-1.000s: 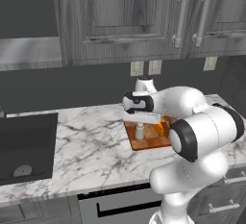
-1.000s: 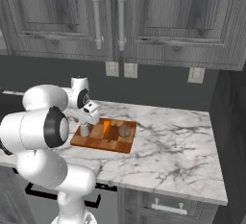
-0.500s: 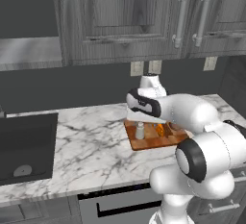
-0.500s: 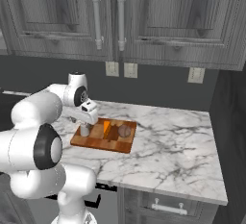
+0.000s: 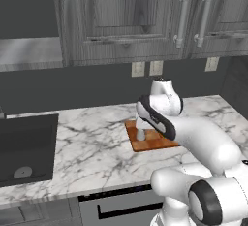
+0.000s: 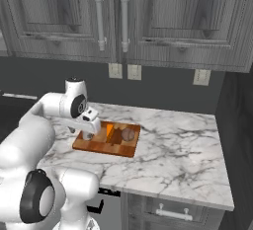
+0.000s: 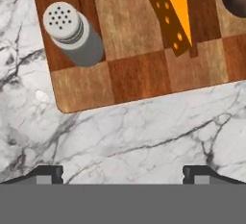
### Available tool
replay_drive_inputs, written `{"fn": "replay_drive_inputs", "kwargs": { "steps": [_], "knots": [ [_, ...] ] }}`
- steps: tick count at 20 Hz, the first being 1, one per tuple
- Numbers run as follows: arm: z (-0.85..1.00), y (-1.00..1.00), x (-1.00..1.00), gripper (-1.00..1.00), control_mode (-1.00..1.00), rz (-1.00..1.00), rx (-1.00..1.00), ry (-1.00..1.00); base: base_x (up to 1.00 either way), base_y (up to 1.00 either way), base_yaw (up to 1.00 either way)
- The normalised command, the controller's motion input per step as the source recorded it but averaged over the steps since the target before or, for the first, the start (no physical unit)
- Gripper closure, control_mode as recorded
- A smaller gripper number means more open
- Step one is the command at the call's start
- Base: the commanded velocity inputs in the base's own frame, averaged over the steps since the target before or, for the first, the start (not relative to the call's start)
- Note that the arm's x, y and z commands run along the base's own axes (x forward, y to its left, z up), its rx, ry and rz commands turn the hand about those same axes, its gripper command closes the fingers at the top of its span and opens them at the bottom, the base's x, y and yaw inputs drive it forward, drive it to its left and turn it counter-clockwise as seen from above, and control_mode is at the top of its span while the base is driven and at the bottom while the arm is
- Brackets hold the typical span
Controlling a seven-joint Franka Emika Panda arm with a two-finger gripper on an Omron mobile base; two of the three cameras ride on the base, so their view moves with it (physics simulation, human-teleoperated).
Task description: Retrieve the reheated potato from the microwave, then place the potato, cheese, and condiment on the cutting board.
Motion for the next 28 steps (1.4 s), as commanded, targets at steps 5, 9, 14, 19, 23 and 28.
{"fn": "replay_drive_inputs", "kwargs": {
  "steps": [5, 9, 14, 19, 23, 28],
  "knots": [
    [0.17, 0.0, -0.58, -1.0, -1.0, 0.18, 0.0, -0.05, 0.0, 0.0, 0.0],
    [0.23, 0.0, -0.58, -1.0, -1.0, 0.11, 0.0, 0.0, 0.0, 0.0, 0.0],
    [0.22, 0.0, -0.58, -1.0, -1.0, 0.11, -0.03, -0.06, 0.0, 0.0, 0.0],
    [0.22, 0.0, -0.58, -1.0, -1.0, 0.07, -0.09, -0.18, 0.0, 0.0, 0.0],
    [0.19, 0.0, -0.56, -1.0, -1.0, 0.04, -0.06, -0.19, 0.0, 0.0, 0.0],
    [0.2, 0.0, -0.55, -1.0, -1.0, 0.0, 0.0, -0.11, 0.0, 0.0, 0.0]
  ]
}}
